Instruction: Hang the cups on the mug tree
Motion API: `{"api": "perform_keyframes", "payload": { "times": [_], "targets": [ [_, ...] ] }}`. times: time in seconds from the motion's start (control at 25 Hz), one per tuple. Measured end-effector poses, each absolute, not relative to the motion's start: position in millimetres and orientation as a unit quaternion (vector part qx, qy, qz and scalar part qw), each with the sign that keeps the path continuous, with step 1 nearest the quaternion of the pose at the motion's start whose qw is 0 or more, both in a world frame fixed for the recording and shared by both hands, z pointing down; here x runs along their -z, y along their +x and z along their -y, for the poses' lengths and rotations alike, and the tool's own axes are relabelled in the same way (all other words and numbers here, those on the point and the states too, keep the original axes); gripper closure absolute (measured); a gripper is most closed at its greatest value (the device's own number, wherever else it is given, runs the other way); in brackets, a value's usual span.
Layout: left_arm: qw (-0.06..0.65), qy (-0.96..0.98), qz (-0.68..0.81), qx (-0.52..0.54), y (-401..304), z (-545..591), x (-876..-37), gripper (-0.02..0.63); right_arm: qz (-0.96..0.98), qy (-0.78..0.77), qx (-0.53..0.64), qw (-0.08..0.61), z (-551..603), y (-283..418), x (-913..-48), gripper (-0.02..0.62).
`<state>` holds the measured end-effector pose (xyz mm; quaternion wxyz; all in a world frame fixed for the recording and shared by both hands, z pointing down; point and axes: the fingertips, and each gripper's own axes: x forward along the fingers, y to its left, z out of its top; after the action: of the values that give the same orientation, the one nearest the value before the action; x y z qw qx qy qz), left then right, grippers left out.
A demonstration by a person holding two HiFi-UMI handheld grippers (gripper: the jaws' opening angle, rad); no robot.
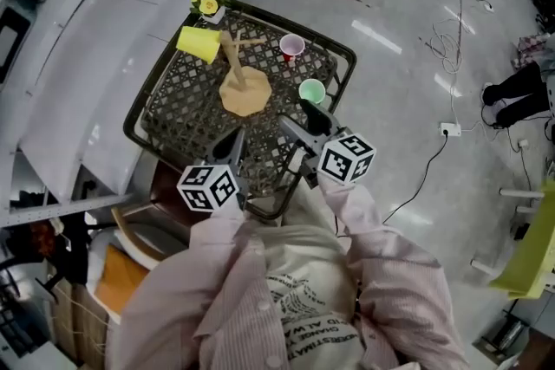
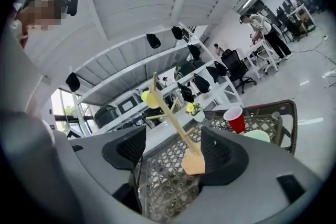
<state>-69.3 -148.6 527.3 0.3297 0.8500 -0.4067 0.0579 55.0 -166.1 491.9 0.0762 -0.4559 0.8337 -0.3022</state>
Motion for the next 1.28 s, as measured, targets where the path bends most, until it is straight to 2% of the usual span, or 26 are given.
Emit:
{"api": "perform_keyframes", "payload": {
  "times": [0.64, 1.04, 1.28],
  "targets": [
    [0.375, 0.825, 0.418, -0.063, -8, 156, -583, 0.607, -0.805, -0.513, 0.296, -0.042, 182, 145, -588, 0.288],
    [0.387, 0.810, 0.435, -0.063, 0, 167, -607, 0.607, -0.823, -0.493, 0.256, -0.119, 201, 142, -632, 0.288],
    [0.391, 0.806, 0.440, -0.061, 4, 173, -621, 0.607, -0.834, -0.478, 0.235, -0.142, 218, 134, -648, 0.288]
  ]
}}
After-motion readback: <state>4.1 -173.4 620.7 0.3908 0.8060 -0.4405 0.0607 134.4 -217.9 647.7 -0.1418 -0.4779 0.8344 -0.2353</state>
